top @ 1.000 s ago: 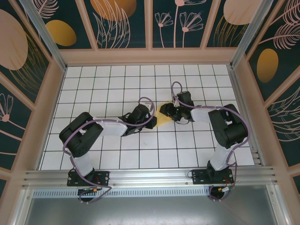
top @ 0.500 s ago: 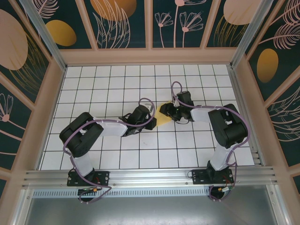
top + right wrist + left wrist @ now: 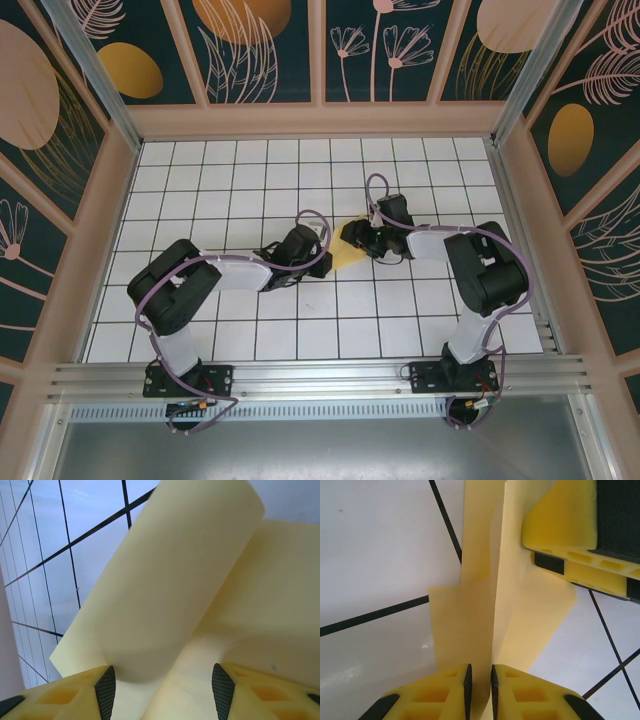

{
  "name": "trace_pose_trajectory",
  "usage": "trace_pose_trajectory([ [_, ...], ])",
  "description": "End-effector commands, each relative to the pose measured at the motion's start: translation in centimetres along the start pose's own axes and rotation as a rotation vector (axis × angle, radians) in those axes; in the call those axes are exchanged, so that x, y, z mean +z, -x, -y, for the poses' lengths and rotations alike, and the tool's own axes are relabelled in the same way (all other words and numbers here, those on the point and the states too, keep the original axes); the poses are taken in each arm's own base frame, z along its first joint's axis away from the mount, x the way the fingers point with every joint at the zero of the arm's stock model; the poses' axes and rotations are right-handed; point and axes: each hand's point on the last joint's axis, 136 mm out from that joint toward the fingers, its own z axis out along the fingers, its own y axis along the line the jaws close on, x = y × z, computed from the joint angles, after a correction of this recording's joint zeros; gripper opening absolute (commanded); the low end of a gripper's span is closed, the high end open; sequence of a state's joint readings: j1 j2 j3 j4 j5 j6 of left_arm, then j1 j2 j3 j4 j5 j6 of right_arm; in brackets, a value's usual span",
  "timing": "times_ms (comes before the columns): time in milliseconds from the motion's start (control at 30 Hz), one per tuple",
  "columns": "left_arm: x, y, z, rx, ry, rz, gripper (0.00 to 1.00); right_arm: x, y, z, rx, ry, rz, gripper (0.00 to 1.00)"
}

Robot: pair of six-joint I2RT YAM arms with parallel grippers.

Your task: Fold a paper plane with a square sheet of paper (pick it up from the middle)

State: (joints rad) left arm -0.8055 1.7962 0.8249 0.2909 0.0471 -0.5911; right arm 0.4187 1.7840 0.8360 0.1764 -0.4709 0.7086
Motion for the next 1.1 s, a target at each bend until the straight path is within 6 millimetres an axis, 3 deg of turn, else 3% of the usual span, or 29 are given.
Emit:
trace_pose_trajectory([
  [0,0.5,-1.0,0.3,0.001,-0.018,-0.035,0.17,0.6,-0.7,2.5,0.037,-0.077,-0.019,0.56],
  [233,0.6,-1.0,1.2,-0.027,-0.078,-0.029,0.11,0.0,-0.4,1.7,0.024,-0.043,-0.011,0.55],
  [600,0.5,-0.9,2.6,-0.13,-0.173,-0.023,0.09,-3.1,0.2,-1.3,-0.118,0.061,0.04,0.55],
  [1067,1.0,-1.3,3.0,-0.323,-0.262,-0.036,0.06,-2.2,-0.3,-0.7,-0.16,0.059,0.006,0.53],
])
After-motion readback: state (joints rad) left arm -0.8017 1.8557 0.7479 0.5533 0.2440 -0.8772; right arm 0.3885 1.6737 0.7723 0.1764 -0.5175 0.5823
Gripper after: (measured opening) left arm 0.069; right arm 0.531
